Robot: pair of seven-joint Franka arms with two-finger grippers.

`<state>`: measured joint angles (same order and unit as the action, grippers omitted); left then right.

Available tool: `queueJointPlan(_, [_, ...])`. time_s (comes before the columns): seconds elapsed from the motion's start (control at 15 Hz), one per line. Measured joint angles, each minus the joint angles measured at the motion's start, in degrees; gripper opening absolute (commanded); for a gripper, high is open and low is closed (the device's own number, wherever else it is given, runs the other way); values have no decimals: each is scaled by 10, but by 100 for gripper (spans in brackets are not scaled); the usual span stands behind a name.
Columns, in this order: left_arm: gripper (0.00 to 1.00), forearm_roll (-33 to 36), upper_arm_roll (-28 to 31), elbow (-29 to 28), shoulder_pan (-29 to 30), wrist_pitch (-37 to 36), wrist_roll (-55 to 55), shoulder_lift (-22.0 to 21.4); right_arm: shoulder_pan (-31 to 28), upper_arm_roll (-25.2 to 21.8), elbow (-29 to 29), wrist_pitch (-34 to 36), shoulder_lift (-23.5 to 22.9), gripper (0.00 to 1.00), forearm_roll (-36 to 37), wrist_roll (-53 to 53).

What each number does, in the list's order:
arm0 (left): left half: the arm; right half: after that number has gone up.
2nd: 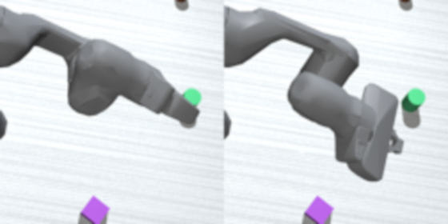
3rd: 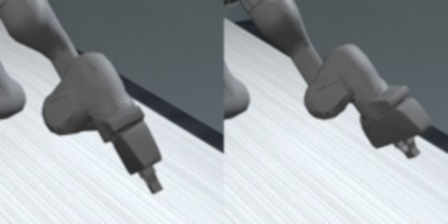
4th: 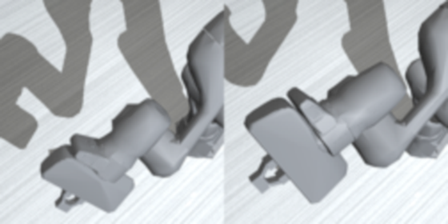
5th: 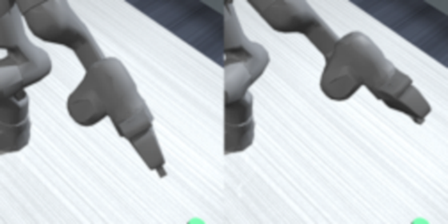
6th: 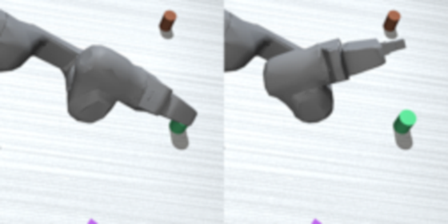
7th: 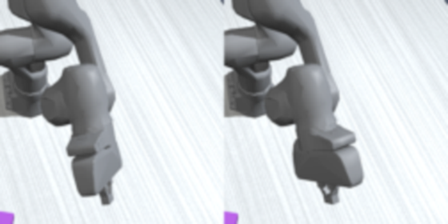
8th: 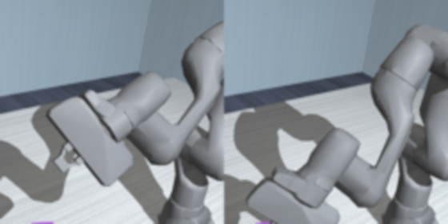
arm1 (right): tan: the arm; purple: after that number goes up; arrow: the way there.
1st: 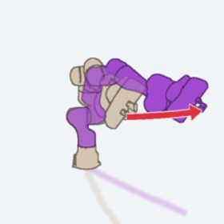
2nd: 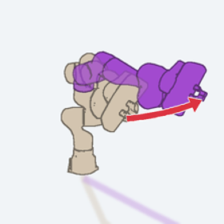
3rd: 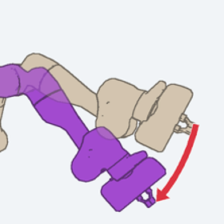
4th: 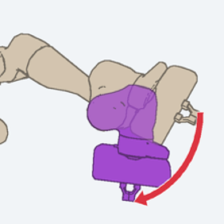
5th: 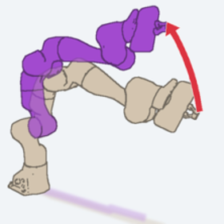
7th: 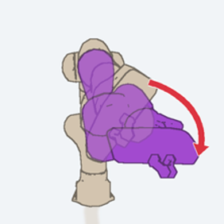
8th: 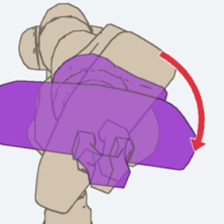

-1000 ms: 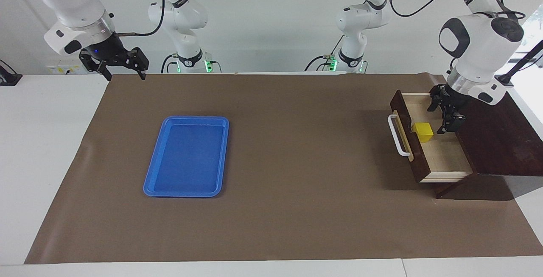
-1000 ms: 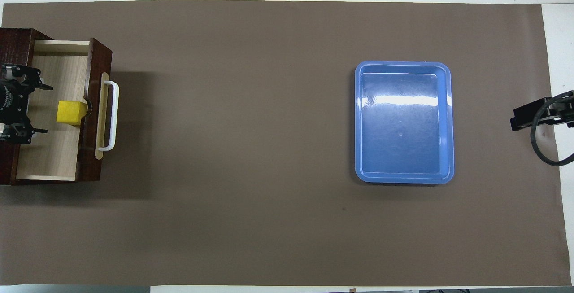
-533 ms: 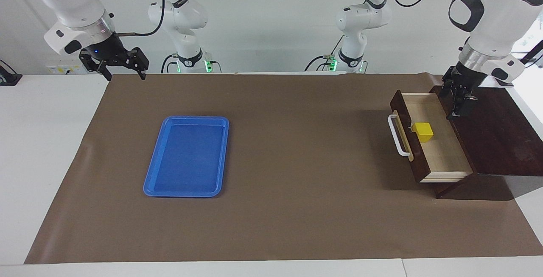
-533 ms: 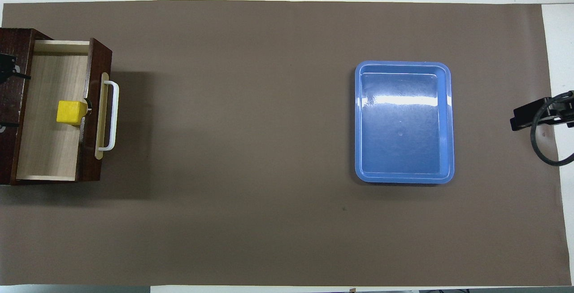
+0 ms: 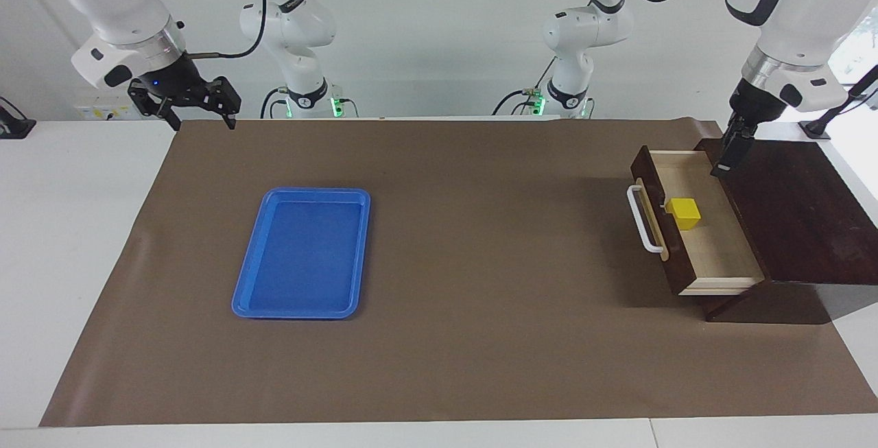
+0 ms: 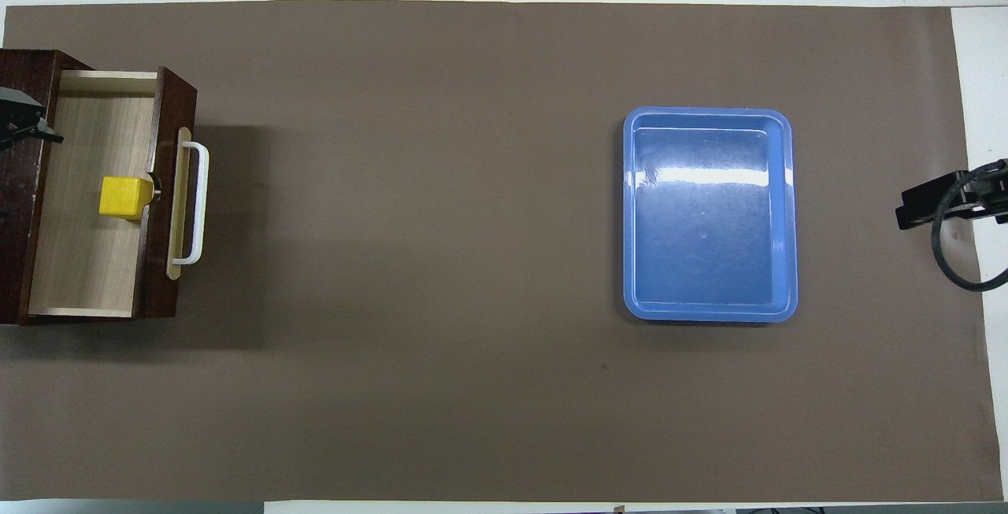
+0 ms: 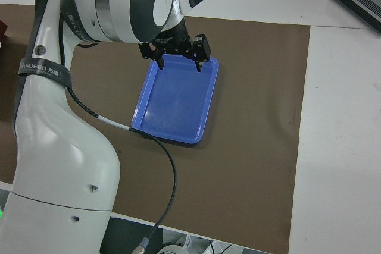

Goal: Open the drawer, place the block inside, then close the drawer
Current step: 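Push the open drawer shut with the left gripper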

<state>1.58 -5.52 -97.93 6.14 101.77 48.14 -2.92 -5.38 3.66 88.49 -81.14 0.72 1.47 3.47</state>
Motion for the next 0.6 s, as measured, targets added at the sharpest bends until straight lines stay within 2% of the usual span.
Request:
queueJointPlan(0.2, [100, -6, -3, -3, -19, 0, 11, 0, 0, 0, 0, 0, 0, 100, 0, 0])
queueJointPlan(0.6, [100, -5, -4, -73, -79, 61, 192, 3, 0, 0, 0, 0, 0, 100, 0, 0])
